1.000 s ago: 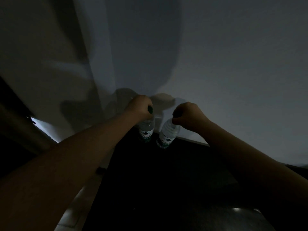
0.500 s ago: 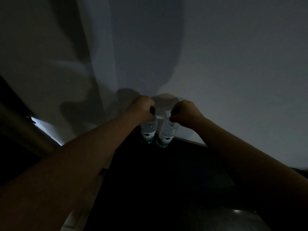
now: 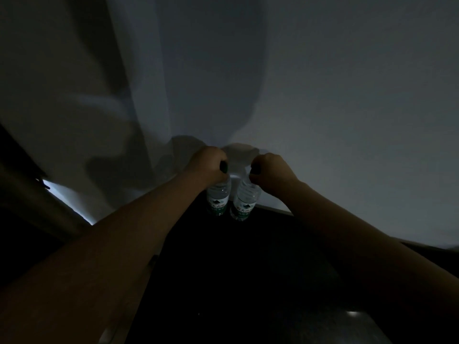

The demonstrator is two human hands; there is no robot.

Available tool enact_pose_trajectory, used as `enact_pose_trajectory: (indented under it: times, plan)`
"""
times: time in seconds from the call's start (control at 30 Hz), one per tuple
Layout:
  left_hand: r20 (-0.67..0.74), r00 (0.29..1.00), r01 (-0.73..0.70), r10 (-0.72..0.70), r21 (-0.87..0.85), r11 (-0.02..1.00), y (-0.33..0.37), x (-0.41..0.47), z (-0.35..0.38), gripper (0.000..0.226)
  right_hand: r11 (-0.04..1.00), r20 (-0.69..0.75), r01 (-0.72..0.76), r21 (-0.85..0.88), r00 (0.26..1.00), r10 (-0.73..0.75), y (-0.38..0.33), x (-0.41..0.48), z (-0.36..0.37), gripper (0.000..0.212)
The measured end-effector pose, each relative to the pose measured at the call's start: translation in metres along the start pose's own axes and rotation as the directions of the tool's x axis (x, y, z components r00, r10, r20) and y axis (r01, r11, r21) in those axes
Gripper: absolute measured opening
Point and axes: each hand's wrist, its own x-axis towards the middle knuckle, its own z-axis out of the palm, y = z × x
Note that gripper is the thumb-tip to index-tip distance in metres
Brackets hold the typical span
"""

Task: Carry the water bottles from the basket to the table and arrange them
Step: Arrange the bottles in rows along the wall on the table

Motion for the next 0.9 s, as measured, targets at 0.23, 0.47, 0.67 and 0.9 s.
enact_pose_trajectory:
  times: [0.23,0.47,0.67,0.9]
  plan:
    - [-0.024,1.0,-0.017,0.017,0.007,1.0,-0.001,-0.004,0.002,0.017,1.0,-0.025,0.0,-0.023,1.0,0.0,0.002,-0.02,-0.009,0.042]
    - [0.028,0.999,-0.052,0.047,0.26,0.964,0.013,-0.011,0.003,0.021,0.956,0.217,0.023,-0.292,0.975,0.042,0.031,-0.078,-0.014,0.042]
    - [0.091,0.987,-0.161,0.135,0.417,0.895,0.047,-0.034,-0.009,0.031,0.972,0.295,-0.006,-0.234,0.953,0.076,0.053,-0.132,-0.022,0.04]
    - [0.156,0.947,-0.311,0.281,0.222,0.924,0.095,-0.115,-0.002,0.028,0.99,0.225,-0.07,-0.124,0.969,0.097,0.075,-0.21,-0.035,0.039]
